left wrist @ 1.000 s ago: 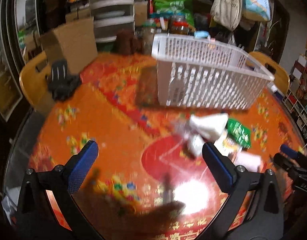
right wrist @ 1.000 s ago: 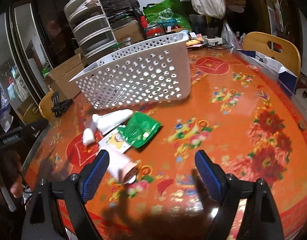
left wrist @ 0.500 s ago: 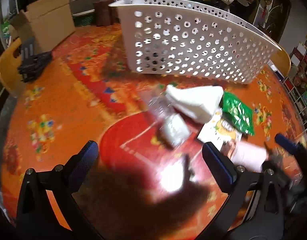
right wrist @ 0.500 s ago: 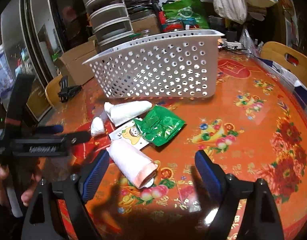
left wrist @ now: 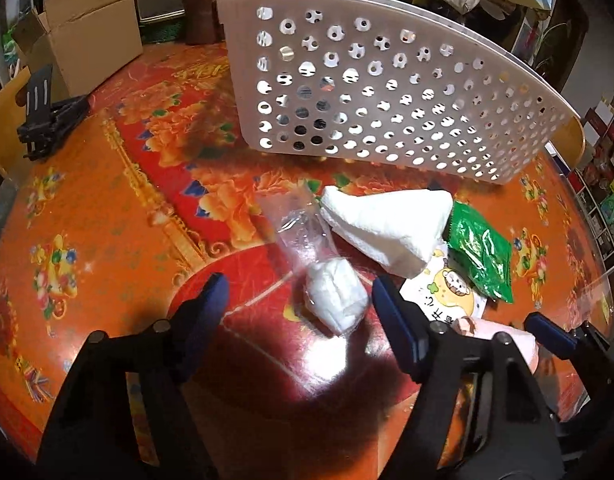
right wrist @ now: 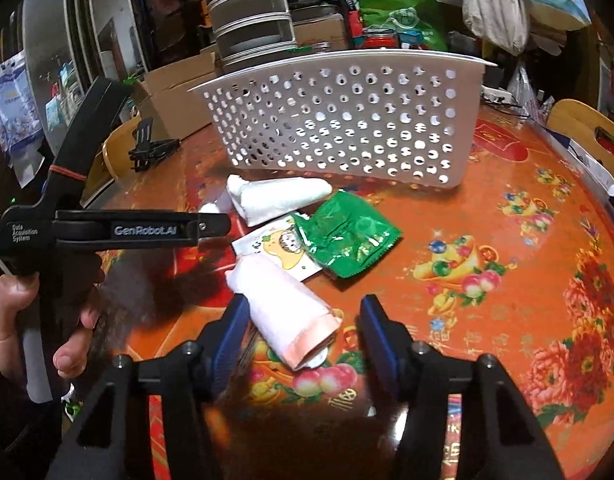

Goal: Organize soft objects
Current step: 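Grasp the white bundle in clear bag with the left tool while the right tool grasps the pink-white rolled towel, then carry the white bundle with the left tool while the right tool carries the rolled towel to the basket, then open the left tool over the basket while the right tool releases the towel inside, then grasp the clear plastic bag with the left tool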

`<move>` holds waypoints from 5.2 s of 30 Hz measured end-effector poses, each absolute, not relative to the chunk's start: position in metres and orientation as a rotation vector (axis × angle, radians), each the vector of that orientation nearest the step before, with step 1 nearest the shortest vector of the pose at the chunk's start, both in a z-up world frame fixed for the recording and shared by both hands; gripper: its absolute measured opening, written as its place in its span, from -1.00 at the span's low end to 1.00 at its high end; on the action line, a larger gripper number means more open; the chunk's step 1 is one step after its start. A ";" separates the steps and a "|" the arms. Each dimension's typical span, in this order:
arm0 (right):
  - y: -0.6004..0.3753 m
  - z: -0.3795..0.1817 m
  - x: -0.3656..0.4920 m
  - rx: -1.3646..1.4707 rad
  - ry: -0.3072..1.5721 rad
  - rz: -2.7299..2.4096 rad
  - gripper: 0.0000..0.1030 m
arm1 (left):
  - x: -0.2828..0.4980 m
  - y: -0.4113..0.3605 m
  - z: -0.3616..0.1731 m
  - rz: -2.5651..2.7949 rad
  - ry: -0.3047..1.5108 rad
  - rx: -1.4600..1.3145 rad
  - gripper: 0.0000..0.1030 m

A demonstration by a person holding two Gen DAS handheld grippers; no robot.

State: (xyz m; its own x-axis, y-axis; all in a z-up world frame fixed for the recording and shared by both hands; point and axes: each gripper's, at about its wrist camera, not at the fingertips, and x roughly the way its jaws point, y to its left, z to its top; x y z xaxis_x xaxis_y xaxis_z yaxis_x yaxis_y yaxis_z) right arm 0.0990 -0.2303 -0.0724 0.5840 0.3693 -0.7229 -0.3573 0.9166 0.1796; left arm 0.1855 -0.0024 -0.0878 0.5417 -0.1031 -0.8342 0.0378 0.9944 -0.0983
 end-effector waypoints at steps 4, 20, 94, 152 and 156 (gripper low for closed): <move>-0.224 -0.074 0.098 -0.020 0.856 0.443 -0.07 | 0.183 -0.007 -0.089 -0.084 0.985 -0.047 0.17; -0.215 -0.068 0.085 -0.110 0.783 0.474 -0.40 | 0.161 0.003 -0.088 -0.090 0.937 -0.032 -0.36; -0.253 0.090 0.210 -0.092 0.611 0.280 -0.71 | 0.274 -0.040 0.089 -0.176 0.691 0.113 -0.36; -0.273 -0.061 0.175 0.119 0.984 0.336 0.64 | 0.213 0.025 -0.063 -0.142 1.014 0.111 0.99; -0.257 -0.067 0.184 0.077 0.988 0.353 0.64 | 0.222 0.015 -0.075 -0.151 1.033 0.099 0.99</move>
